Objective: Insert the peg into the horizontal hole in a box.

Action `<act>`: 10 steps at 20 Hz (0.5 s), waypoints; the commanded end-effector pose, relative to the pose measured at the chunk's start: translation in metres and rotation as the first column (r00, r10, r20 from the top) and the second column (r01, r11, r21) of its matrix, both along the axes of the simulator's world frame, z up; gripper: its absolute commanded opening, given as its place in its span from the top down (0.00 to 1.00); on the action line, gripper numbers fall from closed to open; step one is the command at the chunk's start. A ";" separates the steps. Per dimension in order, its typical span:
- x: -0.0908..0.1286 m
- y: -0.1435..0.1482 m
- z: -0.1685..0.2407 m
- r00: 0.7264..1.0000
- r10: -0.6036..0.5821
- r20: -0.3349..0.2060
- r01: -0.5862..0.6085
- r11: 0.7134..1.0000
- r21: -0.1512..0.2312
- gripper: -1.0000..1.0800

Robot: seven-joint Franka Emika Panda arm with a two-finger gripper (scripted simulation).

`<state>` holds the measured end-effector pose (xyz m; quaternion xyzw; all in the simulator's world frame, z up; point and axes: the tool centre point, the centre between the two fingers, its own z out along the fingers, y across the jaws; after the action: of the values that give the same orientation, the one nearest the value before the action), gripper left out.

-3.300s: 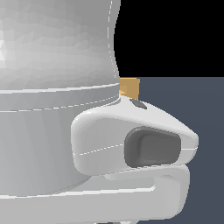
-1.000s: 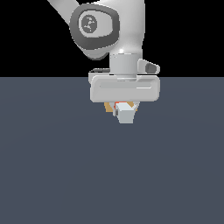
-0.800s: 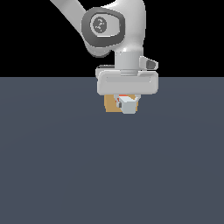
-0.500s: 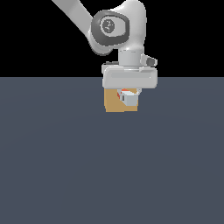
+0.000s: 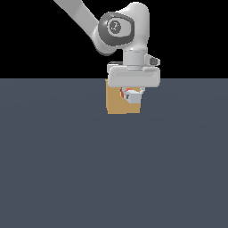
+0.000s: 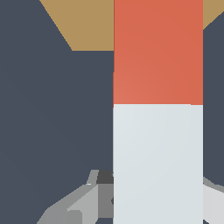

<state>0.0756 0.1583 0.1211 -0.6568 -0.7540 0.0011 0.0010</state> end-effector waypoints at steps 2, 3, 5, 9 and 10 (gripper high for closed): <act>0.001 -0.001 0.002 1.000 -0.001 0.003 0.001 1.000 0.000 1.00; 0.001 -0.001 0.002 1.000 -0.001 0.003 0.001 1.000 0.000 1.00; 0.001 -0.001 0.002 1.000 -0.001 0.003 0.001 1.000 0.000 1.00; 0.002 0.000 0.004 1.000 0.002 0.005 -0.002 1.000 0.002 1.00; 0.002 0.000 0.004 1.000 0.002 0.005 -0.002 1.000 0.002 1.00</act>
<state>0.0769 0.1576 0.1222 -0.6564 -0.7544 0.0006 0.0007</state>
